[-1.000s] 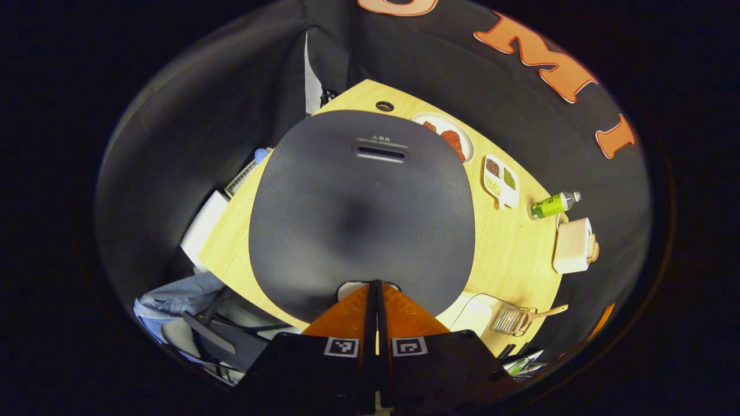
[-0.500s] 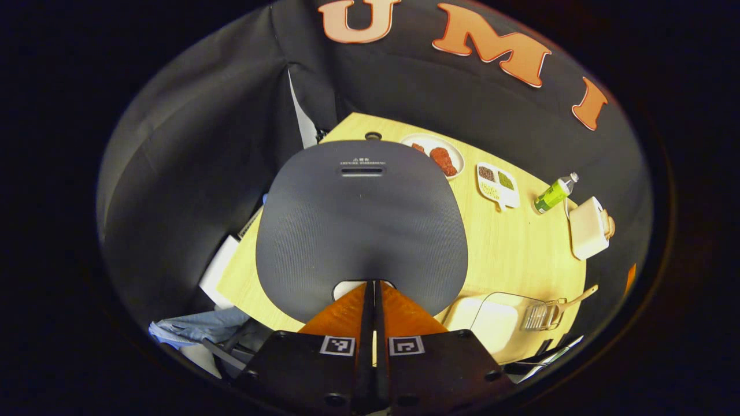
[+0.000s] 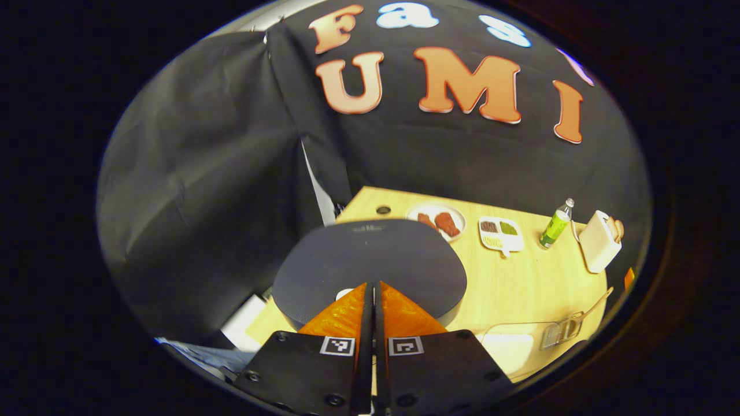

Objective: Close the left gripper, press the button to open the rice cooker; take a wooden spoon from the chopstick holder with the right hand, scoop a spoonful of rice and pour it into the rice cooker, then put the wooden spoon back into the chopstick holder.

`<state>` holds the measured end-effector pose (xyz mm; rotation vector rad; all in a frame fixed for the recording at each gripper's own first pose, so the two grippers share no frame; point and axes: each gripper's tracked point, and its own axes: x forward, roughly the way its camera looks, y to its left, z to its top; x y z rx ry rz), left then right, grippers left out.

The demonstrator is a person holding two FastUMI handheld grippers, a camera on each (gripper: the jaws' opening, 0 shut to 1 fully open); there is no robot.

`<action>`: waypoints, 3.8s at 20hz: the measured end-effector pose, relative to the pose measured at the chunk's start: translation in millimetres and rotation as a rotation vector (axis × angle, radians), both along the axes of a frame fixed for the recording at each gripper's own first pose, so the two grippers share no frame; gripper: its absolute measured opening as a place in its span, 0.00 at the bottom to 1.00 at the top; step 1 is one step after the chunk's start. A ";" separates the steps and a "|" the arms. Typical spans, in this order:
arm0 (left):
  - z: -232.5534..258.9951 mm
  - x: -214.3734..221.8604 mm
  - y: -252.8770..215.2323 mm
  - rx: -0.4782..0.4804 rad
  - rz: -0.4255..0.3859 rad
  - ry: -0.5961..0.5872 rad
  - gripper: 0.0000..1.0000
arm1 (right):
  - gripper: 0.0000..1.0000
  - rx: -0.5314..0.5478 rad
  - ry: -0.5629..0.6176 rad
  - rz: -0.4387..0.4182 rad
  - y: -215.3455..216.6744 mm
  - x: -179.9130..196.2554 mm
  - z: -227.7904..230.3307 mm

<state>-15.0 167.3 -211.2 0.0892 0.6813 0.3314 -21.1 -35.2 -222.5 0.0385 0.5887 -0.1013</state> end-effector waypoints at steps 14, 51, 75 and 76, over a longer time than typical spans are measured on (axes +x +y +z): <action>115.5 25.8 -56.5 0.135 -0.182 -0.409 0.82 | 0.82 0.149 0.241 -0.053 -1.3 -21.9 -84.4; 95.3 11.9 -65.0 0.055 -0.216 -0.416 0.93 | 0.13 0.441 0.137 -0.173 51.2 -25.9 -21.9; 42.6 44.2 -7.8 -0.034 -0.382 -0.358 1.00 | 0.12 0.008 0.109 -0.132 166.6 -53.8 -71.9; 43.2 45.5 -7.2 -0.031 -0.385 -0.360 1.00 | 0.12 -0.027 0.098 -0.126 168.0 -54.3 -74.0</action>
